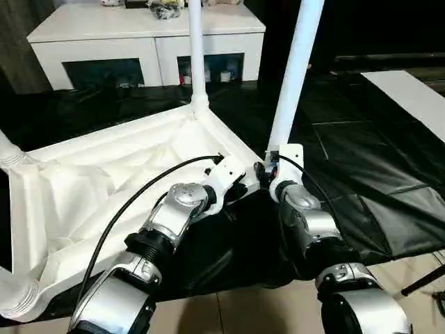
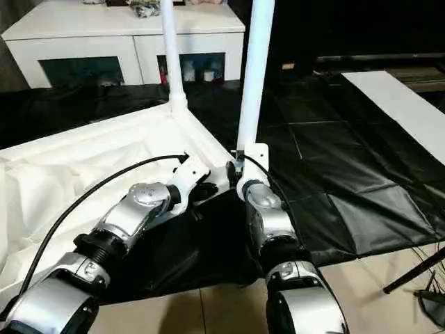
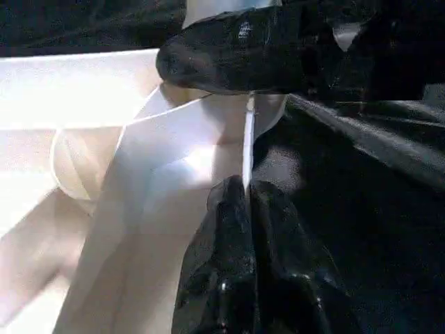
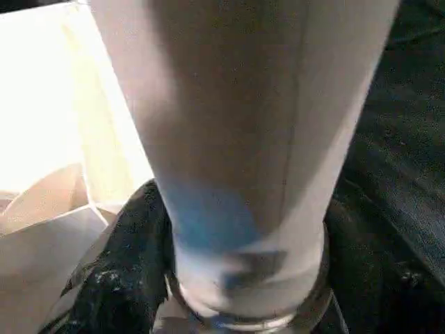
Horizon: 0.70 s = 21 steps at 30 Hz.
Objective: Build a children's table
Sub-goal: Rotate leg to tighten
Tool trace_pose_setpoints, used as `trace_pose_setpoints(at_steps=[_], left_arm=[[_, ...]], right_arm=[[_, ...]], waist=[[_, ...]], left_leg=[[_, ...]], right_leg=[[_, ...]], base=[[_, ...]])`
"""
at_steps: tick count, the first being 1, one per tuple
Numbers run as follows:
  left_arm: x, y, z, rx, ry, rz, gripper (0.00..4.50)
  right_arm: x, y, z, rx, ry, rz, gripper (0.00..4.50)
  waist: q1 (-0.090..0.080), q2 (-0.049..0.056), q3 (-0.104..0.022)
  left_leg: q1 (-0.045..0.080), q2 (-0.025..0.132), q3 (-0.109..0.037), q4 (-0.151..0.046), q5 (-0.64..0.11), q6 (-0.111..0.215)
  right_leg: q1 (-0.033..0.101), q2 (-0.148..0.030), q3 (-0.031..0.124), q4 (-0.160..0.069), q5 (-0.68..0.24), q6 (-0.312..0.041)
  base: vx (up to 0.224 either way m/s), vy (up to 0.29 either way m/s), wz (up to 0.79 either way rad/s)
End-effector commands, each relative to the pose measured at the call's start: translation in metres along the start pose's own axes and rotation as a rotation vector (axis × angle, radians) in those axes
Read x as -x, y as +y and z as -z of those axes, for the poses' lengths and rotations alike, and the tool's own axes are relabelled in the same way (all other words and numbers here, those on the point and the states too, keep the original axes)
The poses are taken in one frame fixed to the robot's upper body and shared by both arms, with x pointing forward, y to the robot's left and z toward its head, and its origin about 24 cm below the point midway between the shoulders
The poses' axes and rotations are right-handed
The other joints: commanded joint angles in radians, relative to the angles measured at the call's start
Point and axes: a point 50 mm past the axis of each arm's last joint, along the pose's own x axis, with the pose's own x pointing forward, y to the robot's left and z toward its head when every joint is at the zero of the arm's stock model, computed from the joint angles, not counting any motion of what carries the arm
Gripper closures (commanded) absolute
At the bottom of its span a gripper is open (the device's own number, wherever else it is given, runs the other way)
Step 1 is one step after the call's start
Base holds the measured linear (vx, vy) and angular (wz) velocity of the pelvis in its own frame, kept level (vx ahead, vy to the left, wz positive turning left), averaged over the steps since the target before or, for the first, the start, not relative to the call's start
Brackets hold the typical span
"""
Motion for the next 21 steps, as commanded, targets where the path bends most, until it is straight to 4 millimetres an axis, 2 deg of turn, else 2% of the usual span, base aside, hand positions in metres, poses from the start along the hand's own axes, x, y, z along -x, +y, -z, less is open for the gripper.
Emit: trace_pose_setpoints(at_steps=[1,2,3,4,5,7,8,10,12,14,19,21], left_arm=[[0.007,0.015,0.018,0.047,0.058,-0.135,4.50],[0.008,0.012,0.020,0.026,0.065,-0.089,4.50],[0.010,0.010,0.022,0.022,0.065,-0.048,4.50],[0.010,0.010,0.022,0.024,0.064,-0.043,4.50],[0.010,0.009,0.023,0.027,0.063,-0.037,4.50],[0.013,0.008,0.024,0.023,0.059,0.000,4.50],[0.016,0.006,0.027,0.015,0.058,0.046,4.50],[0.019,0.005,0.029,0.011,0.058,0.073,4.50],[0.023,0.005,0.032,0.010,0.058,0.113,4.50],[0.030,0.005,0.036,0.008,0.062,0.166,4.50],[0.044,-0.003,0.035,-0.018,0.022,0.336,4.50],[0.053,-0.008,0.035,-0.026,0.024,0.433,4.50]], right_arm=[[0.000,0.027,0.005,-0.017,0.001,-0.137,1.06],[0.001,0.025,0.001,0.003,-0.021,-0.162,0.77],[0.002,0.023,-0.002,0.017,-0.044,-0.210,0.69],[0.003,0.023,-0.003,0.018,-0.050,-0.221,0.65],[0.003,0.023,-0.004,0.019,-0.055,-0.234,0.65],[0.007,0.019,-0.005,0.076,-0.068,-0.316,0.65],[0.013,0.011,-0.003,0.151,-0.064,-0.410,0.65],[0.017,0.005,-0.002,0.195,-0.059,-0.460,0.65],[0.022,-0.009,-0.003,0.253,-0.054,-0.498,0.65],[0.029,-0.027,-0.006,0.304,-0.045,-0.523,0.65],[0.041,-0.042,-0.010,0.373,-0.018,-0.631,0.65],[0.048,-0.047,-0.013,0.414,-0.011,-0.684,0.65]], waist=[[0.002,-0.010,-0.052],[-0.009,-0.007,-0.053],[-0.013,-0.005,-0.058],[-0.012,-0.004,-0.059],[-0.013,-0.007,-0.057],[-0.009,-0.007,-0.058],[-0.004,-0.010,-0.061],[-0.003,-0.010,-0.061],[0.000,-0.013,-0.059],[0.000,-0.011,-0.056],[0.003,-0.008,-0.053],[0.008,-0.007,-0.053]], left_leg=[[-0.011,0.021,-0.005,-0.081,-0.252,0.023],[-0.024,0.022,-0.014,-0.087,-0.238,0.019],[-0.025,0.023,-0.017,-0.084,-0.213,0.015],[-0.017,0.025,-0.014,-0.081,-0.208,0.018],[-0.009,0.025,-0.006,-0.074,-0.193,0.037],[-0.009,0.024,-0.004,-0.073,-0.173,0.047],[-0.011,0.025,-0.002,-0.067,-0.134,0.072],[-0.012,0.025,-0.001,-0.065,-0.115,0.090],[-0.010,0.026,0.000,-0.063,-0.121,0.105],[-0.008,0.029,0.001,-0.066,-0.151,0.100],[-0.004,0.033,0.000,-0.071,-0.198,0.078],[-0.002,0.035,0.000,-0.071,-0.190,0.076]], right_leg=[[0.045,-0.043,0.028,-0.072,-0.219,-0.180],[0.057,-0.044,0.022,-0.069,-0.243,-0.168],[0.059,-0.046,0.020,-0.068,-0.230,-0.166],[0.053,-0.045,0.021,-0.068,-0.207,-0.176],[0.046,-0.042,0.024,-0.065,-0.137,-0.222],[0.049,-0.043,0.024,-0.063,-0.115,-0.238],[0.055,-0.043,0.023,-0.056,-0.056,-0.254],[0.055,-0.042,0.022,-0.053,-0.024,-0.264],[0.055,-0.043,0.022,-0.055,-0.040,-0.280],[0.052,-0.044,0.023,-0.059,-0.088,-0.280],[0.048,-0.042,0.024,-0.063,-0.158,-0.270],[0.048,-0.042,0.026,-0.061,-0.140,-0.270]], base=[[0.000,0.000,0.00],[0.000,0.000,0.00],[0.001,-0.005,-0.18],[0.000,0.000,0.00],[0.000,0.000,0.00],[0.000,0.000,0.00],[0.000,0.000,0.00],[0.000,0.000,0.00],[0.000,0.000,0.00],[0.000,0.000,0.00],[0.000,0.000,0.00],[0.000,0.000,0.00]])
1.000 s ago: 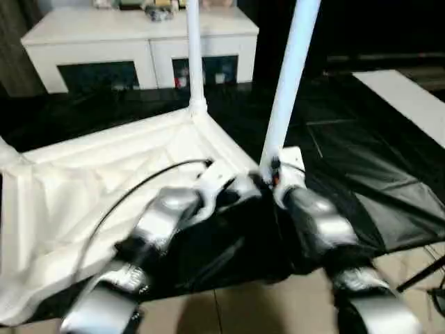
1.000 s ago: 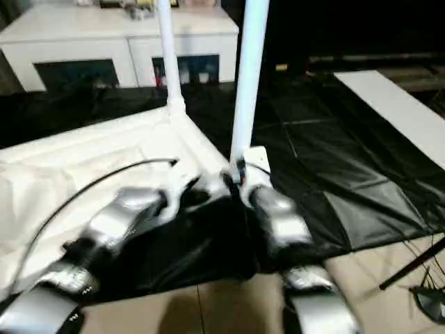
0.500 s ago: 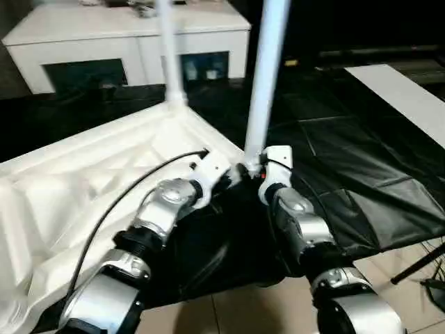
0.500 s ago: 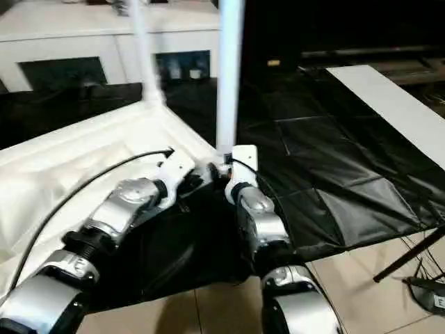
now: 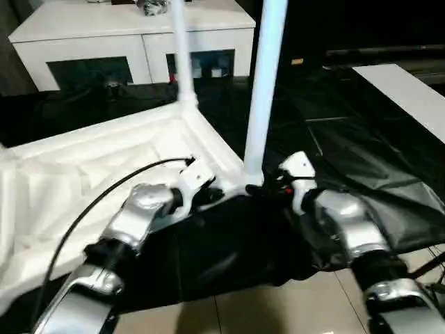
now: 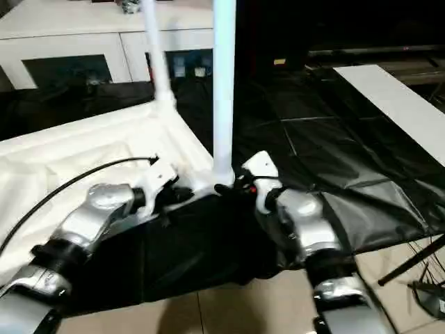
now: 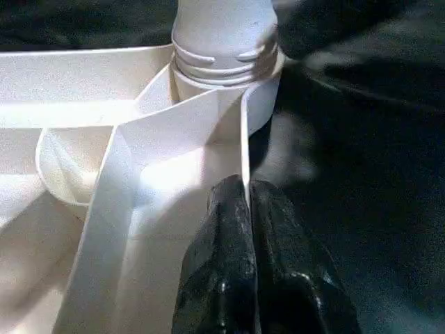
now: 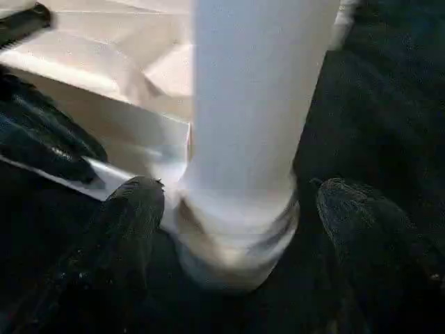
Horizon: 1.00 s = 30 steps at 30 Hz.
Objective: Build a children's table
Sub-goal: Rotate leg to tighten
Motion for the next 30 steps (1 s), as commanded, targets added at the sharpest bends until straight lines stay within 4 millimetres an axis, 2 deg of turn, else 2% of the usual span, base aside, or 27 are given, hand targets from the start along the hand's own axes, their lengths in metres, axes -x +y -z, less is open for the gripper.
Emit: trace_pose_setpoints(at_steps=[1,2,10,11,14,16,17,22,27,30], left_arm=[[-0.005,-0.019,0.009,0.019,0.032,0.155,4.50],[-0.002,-0.020,0.009,0.013,0.041,0.174,4.50],[0.002,-0.021,0.007,0.017,0.035,0.193,4.50],[0.003,-0.020,0.006,0.016,0.035,0.193,4.50],[0.003,-0.020,0.005,0.016,0.035,0.191,4.50],[0.003,-0.020,0.004,0.016,0.035,0.191,4.50],[0.003,-0.019,0.004,0.015,0.035,0.187,4.50],[0.004,-0.019,0.004,0.016,0.036,0.188,4.50],[0.003,-0.020,0.005,0.020,0.040,0.193,4.50],[-0.001,-0.021,0.006,0.030,0.040,0.175,4.50]], right_arm=[[0.002,0.003,-0.004,0.029,-0.011,-0.058,0.65],[0.005,0.003,-0.004,0.038,-0.005,-0.079,0.65],[0.006,0.015,0.004,0.058,0.051,-0.205,0.65],[0.004,0.017,0.005,0.062,0.061,-0.219,0.92],[0.002,0.018,0.005,0.062,0.064,-0.222,1.04],[0.002,0.018,0.005,0.062,0.065,-0.222,1.17],[0.000,0.016,0.005,0.054,0.065,-0.209,1.40],[0.000,0.015,0.004,0.045,0.058,-0.206,1.75],[0.000,0.018,0.007,0.016,0.050,-0.203,1.81],[-0.006,0.017,0.014,-0.094,0.023,-0.082,1.82]], waist=[[0.004,-0.005,-0.056],[0.006,-0.003,-0.055],[0.008,-0.007,-0.057],[0.009,-0.007,-0.057],[0.009,-0.007,-0.057],[0.009,-0.006,-0.057],[0.009,-0.005,-0.057],[0.009,-0.006,-0.058],[0.009,-0.006,-0.059],[0.007,-0.006,-0.058]], left_leg=[[0.002,0.033,0.002,-0.064,-0.183,0.077],[0.003,0.033,0.004,-0.063,-0.182,0.080],[0.001,0.030,0.004,-0.061,-0.166,0.080],[0.000,0.030,0.004,-0.060,-0.160,0.083],[0.000,0.030,0.004,-0.061,-0.161,0.081],[0.001,0.030,0.003,-0.061,-0.165,0.078],[-0.001,0.029,0.002,-0.061,-0.162,0.075],[0.000,0.029,0.003,-0.060,-0.155,0.078],[0.000,0.028,0.003,-0.058,-0.149,0.081],[0.000,0.029,0.003,-0.059,-0.153,0.079]], right_leg=[[0.052,-0.042,0.032,-0.058,-0.131,-0.276],[0.049,-0.041,0.032,-0.054,-0.108,-0.286],[0.054,-0.040,0.031,-0.052,-0.097,-0.287],[0.053,-0.040,0.031,-0.052,-0.095,-0.288],[0.053,-0.040,0.030,-0.052,-0.103,-0.286],[0.054,-0.040,0.031,-0.053,-0.108,-0.285],[0.054,-0.040,0.030,-0.052,-0.106,-0.283],[0.055,-0.040,0.030,-0.050,-0.093,-0.285],[0.056,-0.039,0.030,-0.049,-0.082,-0.289],[0.055,-0.040,0.031,-0.050,-0.094,-0.291]], base=[[0.000,0.000,0.00],[0.000,0.000,0.00],[0.000,0.000,0.00],[0.000,0.000,0.00],[0.000,0.000,0.00],[0.000,0.000,0.00],[0.000,0.000,0.00],[0.000,0.000,0.00],[0.000,0.000,0.00],[0.000,0.000,0.00]])
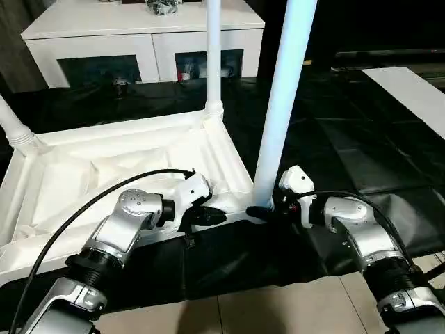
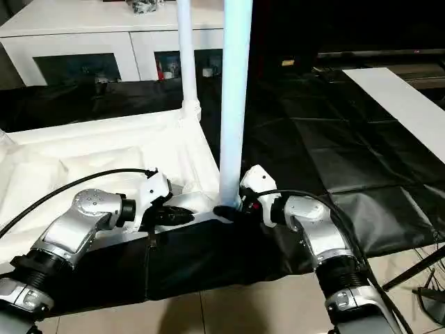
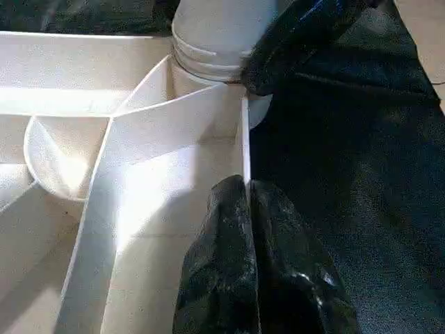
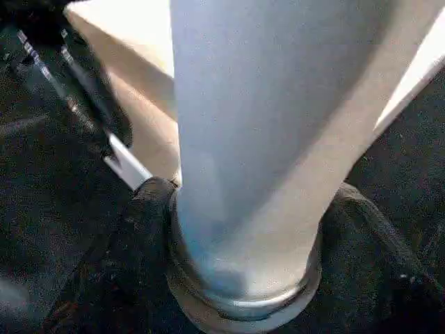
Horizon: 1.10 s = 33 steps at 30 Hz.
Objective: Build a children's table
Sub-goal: Rotate leg to tighten
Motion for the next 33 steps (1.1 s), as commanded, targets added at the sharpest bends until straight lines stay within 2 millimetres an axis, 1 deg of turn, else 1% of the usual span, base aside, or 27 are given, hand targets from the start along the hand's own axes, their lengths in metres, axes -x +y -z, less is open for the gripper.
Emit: trace_pose_setpoints(at_steps=[1,2,3,4,5,7,8,9,10,12,13,14,16,17,19,20,21,22,23,24,25,27,29,30,31,32,33], left_arm=[[-0.015,-0.004,0.006,0.015,0.025,-0.021,4.50],[-0.017,-0.002,0.006,0.013,0.025,-0.049,4.50],[-0.017,-0.002,0.006,0.013,0.025,-0.049,4.50],[-0.022,0.002,0.005,0.019,0.028,-0.101,4.50],[-0.029,0.009,0.002,0.025,0.039,-0.182,4.50],[-0.032,0.012,0.001,0.025,0.044,-0.215,4.50],[-0.042,0.020,-0.005,0.027,0.060,-0.326,4.50],[-0.042,0.020,-0.005,0.027,0.060,-0.326,4.50],[-0.045,0.022,-0.007,0.026,0.064,-0.353,4.50],[-0.052,0.024,-0.013,0.027,0.053,-0.401,4.50],[-0.055,0.025,-0.015,0.020,0.049,-0.417,4.50],[-0.062,0.024,-0.022,-0.011,0.033,-0.423,4.50],[-0.065,0.022,-0.024,-0.023,0.019,-0.401,4.50],[-0.065,0.021,-0.025,-0.033,0.012,-0.386,4.50],[-0.064,0.021,-0.024,-0.051,0.009,-0.371,4.50],[-0.063,0.021,-0.022,-0.056,0.009,-0.365,4.50],[-0.063,0.021,-0.022,-0.056,0.009,-0.365,4.50],[-0.062,0.021,-0.021,-0.059,0.008,-0.363,4.50],[-0.061,0.021,-0.019,-0.067,0.010,-0.360,4.50],[-0.061,0.021,-0.017,-0.072,0.010,-0.361,4.50],[-0.060,0.021,-0.017,-0.073,0.009,-0.361,4.50],[-0.060,0.022,-0.016,-0.076,0.006,-0.361,4.50],[-0.059,0.022,-0.017,-0.089,-0.010,-0.363,4.50],[-0.059,0.022,-0.018,-0.097,-0.016,-0.361,4.50],[-0.059,0.022,-0.020,-0.105,-0.030,-0.355,4.50],[-0.060,0.022,-0.021,-0.110,-0.041,-0.348,4.50],[-0.060,0.022,-0.023,-0.120,-0.054,-0.348,4.50]], right_arm=[[-0.008,-0.006,0.011,-0.112,0.006,0.204,1.83],[-0.010,-0.008,0.014,-0.119,0.021,0.256,1.83],[-0.010,-0.008,0.014,-0.119,0.021,0.256,1.83],[-0.013,-0.012,0.018,-0.158,0.046,0.382,1.83],[-0.017,-0.015,0.023,-0.242,0.065,0.530,1.83],[-0.019,-0.016,0.024,-0.264,0.072,0.572,1.83],[-0.028,-0.014,0.028,-0.336,0.094,0.696,1.83],[-0.028,-0.014,0.028,-0.336,0.094,0.696,1.83],[-0.031,-0.013,0.028,-0.355,0.095,0.716,1.83],[-0.039,-0.010,0.025,-0.384,0.087,0.773,1.83],[-0.044,-0.008,0.022,-0.379,0.083,0.792,1.83],[-0.055,-0.003,0.013,-0.358,0.061,0.787,1.83],[-0.057,-0.003,0.009,-0.331,0.050,0.795,1.83],[-0.055,-0.004,0.006,-0.339,0.011,0.784,1.83],[-0.048,-0.008,0.003,-0.344,-0.043,0.791,1.28],[-0.041,-0.013,0.003,-0.328,-0.060,0.814,1.14],[-0.041,-0.013,0.003,-0.328,-0.060,0.814,1.11],[-0.036,-0.015,0.003,-0.313,-0.065,0.833,1.04],[-0.025,-0.020,0.005,-0.287,-0.060,0.869,0.92],[-0.019,-0.021,0.006,-0.275,-0.063,0.871,0.80],[-0.015,-0.021,0.007,-0.265,-0.068,0.857,0.80],[-0.010,-0.020,0.007,-0.248,-0.077,0.830,0.67],[0.001,-0.016,0.012,-0.189,-0.070,0.802,0.67],[0.004,-0.014,0.014,-0.184,-0.068,0.793,0.67],[0.008,-0.011,0.016,-0.182,-0.070,0.777,0.67],[0.010,-0.009,0.018,-0.183,-0.073,0.764,0.67],[0.011,-0.008,0.019,-0.178,-0.072,0.751,0.67]], waist=[[-0.002,-0.007,-0.056],[-0.005,-0.005,-0.051],[-0.006,-0.004,-0.050],[-0.011,-0.004,-0.047],[-0.014,-0.004,-0.047],[-0.017,-0.002,-0.047],[-0.021,0.003,-0.046],[-0.020,0.002,-0.047],[-0.019,0.001,-0.049],[-0.019,0.000,-0.050],[-0.017,0.003,-0.050],[-0.015,-0.002,-0.052],[-0.013,-0.002,-0.053],[-0.010,-0.005,-0.052],[-0.005,-0.003,-0.054],[-0.003,-0.005,-0.054],[-0.003,-0.005,-0.054],[0.001,-0.005,-0.054],[0.001,-0.007,-0.053],[0.004,-0.008,-0.054],[0.005,-0.008,-0.054],[0.009,-0.009,-0.053],[0.011,-0.010,-0.052],[0.013,-0.004,-0.052],[0.013,-0.007,-0.051],[0.012,-0.007,-0.050],[0.013,0.000,-0.050]], left_leg=[[-0.004,0.027,0.000,-0.067,-0.165,0.066],[0.001,0.028,-0.001,-0.072,-0.202,0.041],[0.002,0.027,-0.002,-0.074,-0.225,0.031],[0.003,0.026,-0.003,-0.078,-0.271,0.014],[0.010,0.024,-0.004,-0.079,-0.304,-0.003],[0.012,0.025,-0.008,-0.081,-0.312,-0.017],[0.013,0.023,-0.008,-0.081,-0.328,-0.031],[0.014,0.021,-0.008,-0.081,-0.336,-0.035],[0.015,0.023,-0.009,-0.081,-0.341,-0.034],[0.008,0.020,-0.008,-0.081,-0.338,-0.025],[0.009,0.021,-0.009,-0.081,-0.337,-0.026],[0.011,0.020,-0.007,-0.079,-0.334,-0.023],[0.009,0.020,-0.007,-0.080,-0.327,-0.018],[0.002,0.020,-0.007,-0.080,-0.311,-0.006],[0.004,0.020,-0.005,-0.078,-0.294,0.002],[0.003,0.022,-0.005,-0.079,-0.285,0.006],[0.003,0.022,-0.005,-0.079,-0.285,0.006],[0.006,0.021,-0.003,-0.077,-0.281,0.011],[0.001,0.021,-0.004,-0.078,-0.265,0.014],[0.001,0.021,-0.003,-0.078,-0.255,0.017],[0.005,0.022,-0.002,-0.077,-0.257,0.022],[0.004,0.022,-0.001,-0.077,-0.253,0.028],[-0.004,0.021,-0.003,-0.077,-0.234,0.036],[-0.004,0.020,-0.004,-0.077,-0.235,0.036],[-0.003,0.021,-0.003,-0.078,-0.240,0.037],[-0.006,0.020,-0.004,-0.080,-0.248,0.036],[-0.005,0.020,-0.006,-0.081,-0.260,0.033]], right_leg=[[0.055,-0.040,0.029,-0.055,-0.123,-0.282],[0.051,-0.040,0.028,-0.064,-0.195,-0.263],[0.051,-0.041,0.028,-0.067,-0.235,-0.252],[0.048,-0.041,0.028,-0.074,-0.308,-0.229],[0.042,-0.041,0.030,-0.081,-0.362,-0.206],[0.041,-0.041,0.031,-0.082,-0.376,-0.194],[0.034,-0.038,0.033,-0.084,-0.361,-0.187],[0.035,-0.037,0.031,-0.084,-0.364,-0.183],[0.037,-0.038,0.031,-0.084,-0.358,-0.184],[0.037,-0.038,0.033,-0.084,-0.333,-0.183],[0.037,-0.039,0.033,-0.084,-0.326,-0.183],[0.036,-0.038,0.032,-0.084,-0.311,-0.185],[0.038,-0.039,0.033,-0.084,-0.300,-0.185],[0.042,-0.040,0.033,-0.082,-0.282,-0.181],[0.042,-0.041,0.033,-0.080,-0.264,-0.183],[0.043,-0.041,0.033,-0.079,-0.253,-0.185],[0.043,-0.041,0.033,-0.079,-0.253,-0.185],[0.042,-0.041,0.034,-0.079,-0.243,-0.187],[0.046,-0.040,0.034,-0.077,-0.231,-0.189],[0.047,-0.040,0.033,-0.078,-0.232,-0.185],[0.044,-0.040,0.034,-0.079,-0.238,-0.183],[0.046,-0.041,0.035,-0.081,-0.241,-0.180],[0.050,-0.041,0.034,-0.080,-0.242,-0.169],[0.051,-0.041,0.034,-0.082,-0.249,-0.166],[0.050,-0.041,0.034,-0.084,-0.258,-0.161],[0.051,-0.041,0.034,-0.086,-0.283,-0.153],[0.050,-0.042,0.033,-0.088,-0.318,-0.144]], base=[[0.000,0.000,0.00],[0.000,0.000,0.00],[0.000,0.000,0.00],[0.000,0.000,0.00],[0.000,0.000,0.00],[0.000,0.000,0.00],[0.000,0.000,0.00],[0.000,0.000,0.00],[0.000,0.000,0.00],[0.000,0.000,0.00],[0.000,0.000,0.00],[0.000,0.000,0.00],[0.000,0.000,0.00],[0.000,0.000,0.00],[0.000,0.000,0.00],[0.000,0.000,0.00],[0.000,0.000,0.00],[0.000,0.000,0.00],[0.000,0.000,0.00],[0.000,0.000,0.00],[0.000,0.000,0.00],[0.000,0.000,0.00],[0.000,0.000,0.00],[0.000,0.000,0.00],[0.000,0.000,0.00],[0.000,0.000,0.00],[0.000,0.000,0.00]])
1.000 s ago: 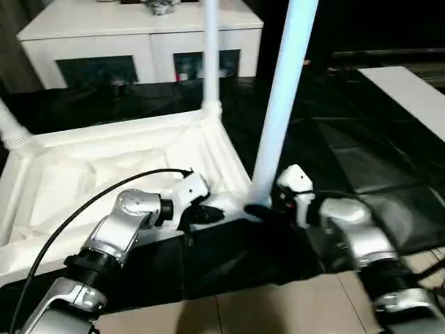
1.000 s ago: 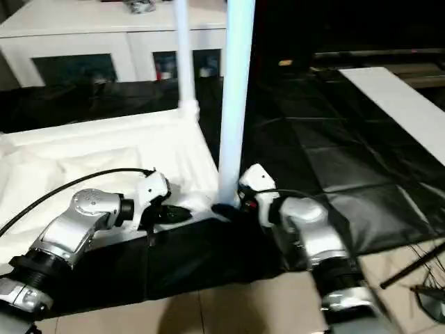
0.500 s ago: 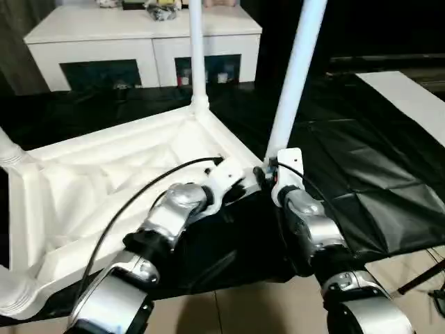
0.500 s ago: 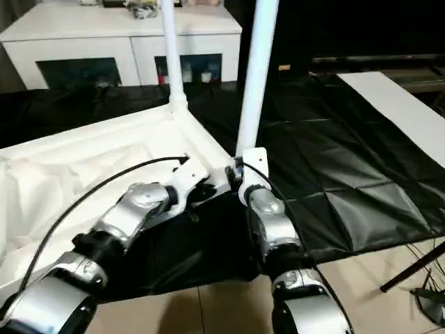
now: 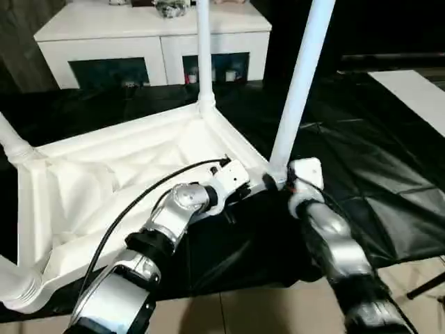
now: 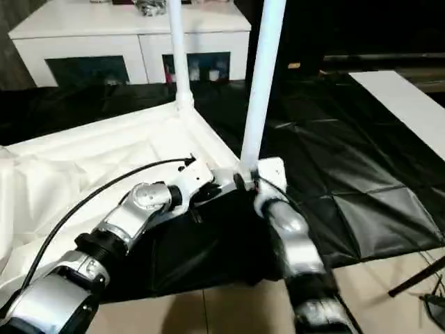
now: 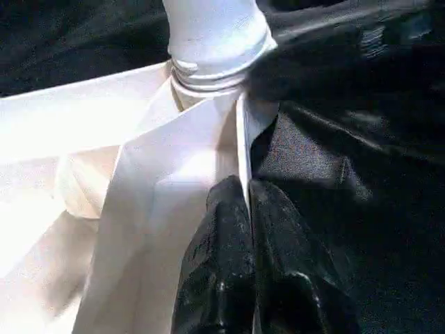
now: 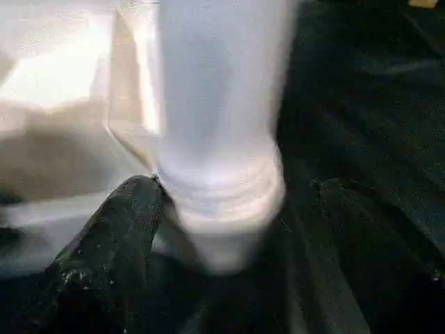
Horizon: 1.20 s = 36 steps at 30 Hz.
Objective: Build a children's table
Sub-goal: Rotate leg to tighten
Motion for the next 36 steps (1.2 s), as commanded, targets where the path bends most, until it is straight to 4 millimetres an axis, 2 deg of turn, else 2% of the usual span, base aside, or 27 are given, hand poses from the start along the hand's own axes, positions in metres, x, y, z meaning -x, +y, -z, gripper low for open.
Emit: trace_pose_setpoints(at_steps=[1,2,3,4,5,7,9,11,12,13,14,15,16,17,18,19,20,21,23,24,25,26,27,28,30,32,36], left_arm=[[0.005,0.005,0.000,0.031,-0.064,-0.027,4.50],[0.006,0.005,-0.003,0.087,-0.100,0.005,4.06],[0.006,0.005,-0.004,0.104,-0.111,0.015,3.95],[0.009,0.007,-0.010,0.130,-0.158,0.022,3.95],[0.012,0.008,-0.014,0.136,-0.188,0.034,3.91],[0.018,0.009,-0.018,0.134,-0.219,0.052,3.70],[0.031,0.008,-0.022,0.137,-0.240,0.110,3.53],[0.047,0.006,-0.021,0.160,-0.228,0.182,3.31],[0.055,0.005,-0.019,0.169,-0.213,0.200,3.22],[0.059,0.005,-0.018,0.173,-0.201,0.205,3.22],[0.074,0.004,-0.011,0.187,-0.145,0.231,3.09],[0.084,0.004,-0.006,0.181,-0.103,0.228,2.99],[0.104,0.004,0.005,0.174,-0.018,0.219,2.87],[0.113,0.004,0.009,0.172,0.022,0.212,2.77],[0.113,0.004,0.009,0.172,0.022,0.212,2.70],[0.125,0.004,0.014,0.172,0.063,0.204,2.64],[0.134,0.003,0.018,0.179,0.094,0.199,2.42],[0.144,0.001,0.023,0.183,0.133,0.192,2.42],[0.160,-0.002,0.029,0.184,0.204,0.170,2.32],[0.167,-0.001,0.033,0.181,0.243,0.143,2.18],[0.171,-0.001,0.035,0.178,0.266,0.127,2.09],[0.176,0.001,0.038,0.177,0.291,0.078,2.09],[0.177,0.002,0.038,0.178,0.294,0.070,2.09],[0.180,0.002,0.038,0.176,0.302,0.058,2.09],[0.184,0.002,0.039,0.177,0.323,0.031,2.09],[0.186,0.002,0.038,0.186,0.325,0.013,2.09],[0.191,0.002,0.029,0.194,0.285,0.011,2.09]], right_arm=[[0.006,-0.002,-0.002,0.010,-0.018,-0.035,0.67],[0.009,-0.001,-0.003,0.006,-0.025,-0.050,0.64],[0.009,-0.001,-0.003,0.004,-0.027,-0.057,0.64],[0.012,0.000,-0.005,0.000,-0.039,-0.087,0.64],[0.013,0.002,-0.007,0.001,-0.050,-0.119,0.64],[0.017,0.004,-0.011,0.010,-0.065,-0.175,0.64],[0.022,0.007,-0.016,0.019,-0.084,-0.272,0.64],[0.026,0.008,-0.019,0.046,-0.092,-0.354,0.64],[0.027,0.009,-0.020,0.054,-0.092,-0.382,0.64],[0.027,0.009,-0.020,0.060,-0.091,-0.392,0.64],[0.028,0.010,-0.021,0.085,-0.089,-0.430,0.64],[0.027,0.011,-0.022,0.093,-0.085,-0.449,0.64],[0.026,0.013,-0.023,0.110,-0.079,-0.490,0.64],[0.025,0.014,-0.024,0.117,-0.076,-0.511,0.64],[0.025,0.014,-0.024,0.117,-0.076,-0.511,0.64],[0.025,0.017,-0.026,0.116,-0.073,-0.548,0.64],[0.026,0.020,-0.027,0.121,-0.070,-0.583,0.64],[0.027,0.023,-0.029,0.129,-0.064,-0.627,0.64],[0.031,0.027,-0.032,0.158,-0.055,-0.708,0.64],[0.033,0.028,-0.033,0.169,-0.047,-0.748,0.64],[0.034,0.029,-0.034,0.174,-0.042,-0.769,0.64],[0.035,0.032,-0.037,0.191,-0.039,-0.816,0.64],[0.036,0.032,-0.037,0.194,-0.038,-0.824,0.64],[0.037,0.034,-0.038,0.202,-0.033,-0.853,0.64],[0.041,0.036,-0.038,0.229,-0.016,-0.911,0.64],[0.043,0.036,-0.039,0.238,-0.007,-0.942,0.64],[0.047,0.036,-0.041,0.238,0.000,-0.977,0.64]], waist=[[0.001,-0.010,-0.047],[0.001,-0.016,-0.048],[-0.003,-0.016,-0.049],[-0.003,-0.011,-0.050],[0.000,-0.010,-0.051],[-0.003,-0.007,-0.058],[-0.001,-0.007,-0.063],[-0.005,-0.004,-0.064],[-0.003,-0.012,-0.064],[-0.004,-0.009,-0.064],[-0.005,-0.010,-0.064],[-0.007,-0.007,-0.063],[-0.005,-0.017,-0.062],[-0.005,-0.012,-0.062],[-0.010,-0.009,-0.055],[-0.010,-0.007,-0.051],[-0.009,-0.008,-0.049],[-0.008,-0.007,-0.045],[-0.007,-0.006,-0.044],[-0.008,-0.008,-0.041],[-0.005,-0.006,-0.040],[-0.004,-0.009,-0.039],[-0.003,-0.013,-0.039],[-0.002,-0.010,-0.038],[-0.003,-0.015,-0.040],[-0.005,-0.019,-0.040],[-0.004,-0.021,-0.043]], left_leg=[[-0.004,0.022,-0.005,-0.078,-0.272,0.035],[-0.004,0.021,-0.004,-0.078,-0.274,0.034],[-0.009,0.020,-0.005,-0.078,-0.260,0.038],[-0.012,0.020,-0.007,-0.077,-0.251,0.038],[-0.008,0.025,-0.005,-0.076,-0.249,0.044],[-0.011,0.029,-0.006,-0.071,-0.204,0.059],[-0.015,0.032,-0.005,-0.060,-0.116,0.093],[-0.019,0.031,-0.005,-0.055,-0.068,0.118],[-0.013,0.034,-0.003,-0.054,-0.065,0.128],[-0.015,0.032,-0.003,-0.053,-0.058,0.134],[-0.008,0.031,0.002,-0.050,-0.060,0.138],[-0.013,0.029,0.001,-0.049,-0.038,0.145],[-0.010,0.031,0.001,-0.050,-0.049,0.145],[-0.011,0.034,0.000,-0.052,-0.056,0.141],[-0.011,0.033,0.001,-0.057,-0.081,0.135],[-0.005,0.032,0.004,-0.059,-0.104,0.127],[-0.003,0.035,0.001,-0.064,-0.151,0.095],[-0.001,0.035,0.003,-0.067,-0.175,0.086],[-0.001,0.038,-0.002,-0.071,-0.203,0.061],[0.003,0.035,0.001,-0.073,-0.222,0.054],[0.008,0.036,0.001,-0.074,-0.235,0.048],[0.010,0.035,0.002,-0.073,-0.246,0.041],[0.003,0.034,0.000,-0.075,-0.244,0.037],[0.003,0.034,-0.002,-0.076,-0.249,0.033],[0.002,0.032,-0.004,-0.076,-0.262,0.021],[-0.002,0.030,-0.006,-0.075,-0.251,0.023],[-0.001,0.029,-0.004,-0.069,-0.223,0.030]], right_leg=[[0.042,-0.040,0.028,-0.090,-0.336,-0.147],[0.044,-0.042,0.028,-0.091,-0.354,-0.142],[0.045,-0.043,0.028,-0.090,-0.354,-0.149],[0.046,-0.045,0.027,-0.088,-0.348,-0.154],[0.044,-0.047,0.028,-0.088,-0.329,-0.172],[0.046,-0.043,0.026,-0.073,-0.213,-0.211],[0.051,-0.042,0.023,-0.051,-0.056,-0.248],[0.051,-0.037,0.022,-0.041,0.036,-0.271],[0.050,-0.038,0.023,-0.036,0.061,-0.290],[0.050,-0.037,0.023,-0.035,0.064,-0.294],[0.044,-0.034,0.023,-0.036,0.064,-0.301],[0.047,-0.033,0.023,-0.033,0.072,-0.302],[0.047,-0.035,0.022,-0.033,0.049,-0.302],[0.048,-0.037,0.022,-0.031,0.035,-0.301],[0.044,-0.034,0.022,-0.038,-0.022,-0.288],[0.038,-0.030,0.022,-0.045,-0.059,-0.282],[0.039,-0.032,0.023,-0.046,-0.114,-0.271],[0.036,-0.030,0.024,-0.050,-0.143,-0.264],[0.040,-0.031,0.025,-0.049,-0.172,-0.247],[0.033,-0.027,0.026,-0.054,-0.197,-0.234],[0.030,-0.028,0.027,-0.056,-0.209,-0.232],[0.028,-0.027,0.029,-0.058,-0.217,-0.229],[0.034,-0.031,0.030,-0.056,-0.225,-0.223],[0.033,-0.031,0.030,-0.057,-0.239,-0.217],[0.035,-0.032,0.030,-0.058,-0.252,-0.203],[0.036,-0.031,0.030,-0.056,-0.245,-0.199],[0.036,-0.031,0.031,-0.052,-0.205,-0.213]], base=[[0.000,0.000,0.00],[0.000,0.000,0.00],[0.000,0.000,0.00],[0.000,0.000,0.00],[0.000,0.000,0.00],[0.000,0.000,0.00],[0.000,0.000,0.00],[0.065,0.017,-0.04],[0.052,0.016,-0.03],[0.000,0.000,0.00],[0.000,0.000,0.00],[0.000,0.000,0.00],[0.000,0.000,0.00],[0.000,0.000,0.00],[0.000,0.000,0.00],[0.000,0.000,0.00],[0.000,0.000,0.00],[0.000,0.000,0.00],[0.000,0.000,0.00],[0.000,0.000,0.00],[0.000,0.000,0.00],[0.000,0.000,0.00],[0.000,0.000,0.00],[0.000,0.000,0.00],[0.000,0.000,0.00],[0.000,0.000,0.00],[0.000,0.000,0.00]])
